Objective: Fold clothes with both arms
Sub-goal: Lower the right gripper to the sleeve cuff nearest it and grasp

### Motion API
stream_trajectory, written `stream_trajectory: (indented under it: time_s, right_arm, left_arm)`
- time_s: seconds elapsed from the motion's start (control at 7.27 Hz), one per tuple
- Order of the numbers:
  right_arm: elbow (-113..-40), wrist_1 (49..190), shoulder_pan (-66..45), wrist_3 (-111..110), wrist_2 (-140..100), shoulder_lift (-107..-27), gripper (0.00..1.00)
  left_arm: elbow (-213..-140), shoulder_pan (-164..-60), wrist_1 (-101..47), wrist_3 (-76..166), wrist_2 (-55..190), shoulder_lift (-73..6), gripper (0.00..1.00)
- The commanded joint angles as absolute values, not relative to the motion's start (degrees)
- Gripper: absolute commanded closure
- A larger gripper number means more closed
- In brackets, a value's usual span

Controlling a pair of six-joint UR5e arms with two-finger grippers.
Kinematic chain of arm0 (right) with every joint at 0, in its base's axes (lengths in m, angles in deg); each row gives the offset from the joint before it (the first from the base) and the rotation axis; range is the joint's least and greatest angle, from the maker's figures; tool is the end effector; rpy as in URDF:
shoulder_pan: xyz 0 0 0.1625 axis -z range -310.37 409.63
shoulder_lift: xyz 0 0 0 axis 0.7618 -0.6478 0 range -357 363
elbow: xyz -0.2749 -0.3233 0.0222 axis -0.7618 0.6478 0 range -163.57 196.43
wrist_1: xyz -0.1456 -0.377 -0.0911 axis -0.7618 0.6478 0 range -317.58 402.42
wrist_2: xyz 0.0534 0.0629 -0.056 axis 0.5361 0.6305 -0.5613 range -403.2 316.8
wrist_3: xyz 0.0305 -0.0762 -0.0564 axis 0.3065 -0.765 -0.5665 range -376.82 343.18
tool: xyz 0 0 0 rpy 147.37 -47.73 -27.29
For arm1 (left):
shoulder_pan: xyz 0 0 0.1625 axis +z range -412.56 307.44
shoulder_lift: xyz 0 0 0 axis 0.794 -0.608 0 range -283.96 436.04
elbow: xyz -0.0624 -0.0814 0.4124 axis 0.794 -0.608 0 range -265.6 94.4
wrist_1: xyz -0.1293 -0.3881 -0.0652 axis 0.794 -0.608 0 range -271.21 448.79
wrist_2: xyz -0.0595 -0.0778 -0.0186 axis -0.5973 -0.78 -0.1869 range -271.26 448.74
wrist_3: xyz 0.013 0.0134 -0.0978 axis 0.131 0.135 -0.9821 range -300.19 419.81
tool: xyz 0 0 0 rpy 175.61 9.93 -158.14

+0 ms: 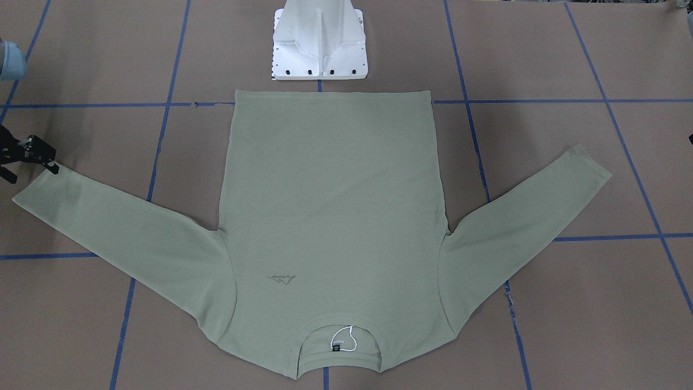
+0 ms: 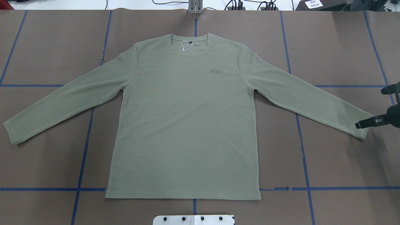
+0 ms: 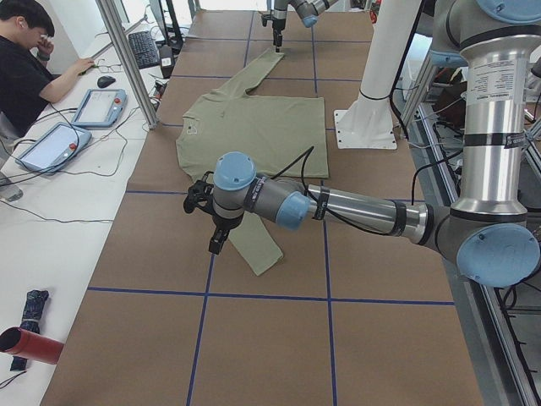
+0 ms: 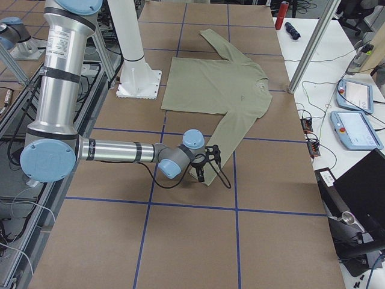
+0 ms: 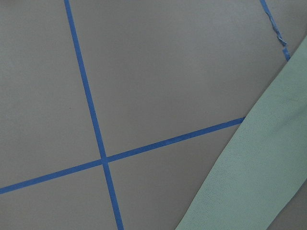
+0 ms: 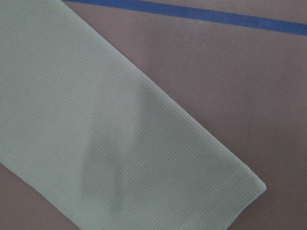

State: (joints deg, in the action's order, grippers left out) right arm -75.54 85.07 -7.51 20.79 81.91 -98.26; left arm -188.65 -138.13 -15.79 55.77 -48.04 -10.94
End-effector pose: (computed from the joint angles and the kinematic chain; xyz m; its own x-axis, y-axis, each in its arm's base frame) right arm -0.1711 -0.4048 0.6453 0.6528 -0.1841 0.7349 0.0365 0.9765 0.2122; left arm -0.0233 -0.4861 0.5390 0.6627 0.2908 -0.6902 -0.0237 0.9292 0.3688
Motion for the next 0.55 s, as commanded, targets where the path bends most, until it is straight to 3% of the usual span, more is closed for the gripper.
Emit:
stream_trajectory:
  time_s: [0.0,0.41]
  right_arm:
    - [-74.8,85.1,-7.6,20.7,82.6,-98.5,0.0]
    - [-71.0,85.1,-7.4,20.2,82.0,-97.6,0.0]
  left_arm:
    - [-192.1,-138.2,-15.6,55.8,-48.2,-9.0,0.0]
    - [-192.3,-138.2,-15.5,55.7,-48.3,-9.0,0.0]
